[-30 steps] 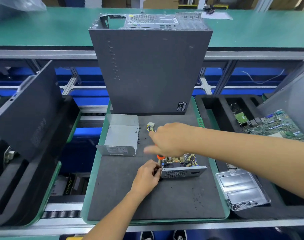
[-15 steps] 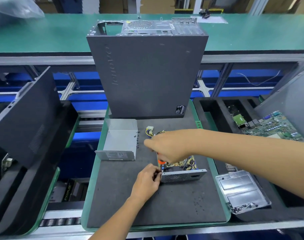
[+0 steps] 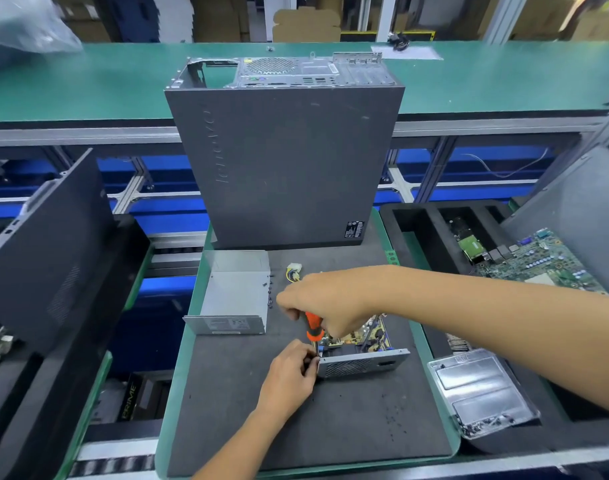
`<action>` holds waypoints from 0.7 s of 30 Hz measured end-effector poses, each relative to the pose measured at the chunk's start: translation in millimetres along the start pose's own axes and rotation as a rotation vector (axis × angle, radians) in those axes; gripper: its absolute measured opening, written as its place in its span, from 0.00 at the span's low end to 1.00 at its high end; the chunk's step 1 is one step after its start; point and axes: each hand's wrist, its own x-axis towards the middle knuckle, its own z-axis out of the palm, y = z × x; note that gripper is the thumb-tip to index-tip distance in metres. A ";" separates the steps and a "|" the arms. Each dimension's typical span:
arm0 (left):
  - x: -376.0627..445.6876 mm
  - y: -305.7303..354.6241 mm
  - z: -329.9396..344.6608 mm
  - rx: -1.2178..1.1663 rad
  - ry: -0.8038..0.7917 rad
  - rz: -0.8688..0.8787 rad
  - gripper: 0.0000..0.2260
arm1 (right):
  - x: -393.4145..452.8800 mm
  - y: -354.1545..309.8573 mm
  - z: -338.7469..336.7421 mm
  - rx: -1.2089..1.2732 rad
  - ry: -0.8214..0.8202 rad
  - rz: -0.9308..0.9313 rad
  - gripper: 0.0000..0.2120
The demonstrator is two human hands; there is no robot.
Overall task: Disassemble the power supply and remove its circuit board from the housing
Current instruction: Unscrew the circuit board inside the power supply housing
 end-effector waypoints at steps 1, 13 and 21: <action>-0.3 -0.4 0.2 -0.002 0.003 0.001 0.01 | -1.1 -0.3 0.1 0.011 0.005 -0.019 0.13; 0.5 0.8 -0.8 -0.021 0.005 0.009 0.02 | -5.0 4.8 3.2 0.061 0.000 0.025 0.12; -0.1 -0.2 -0.1 -0.009 0.001 0.008 0.03 | 0.8 7.8 4.0 -0.058 0.009 0.049 0.08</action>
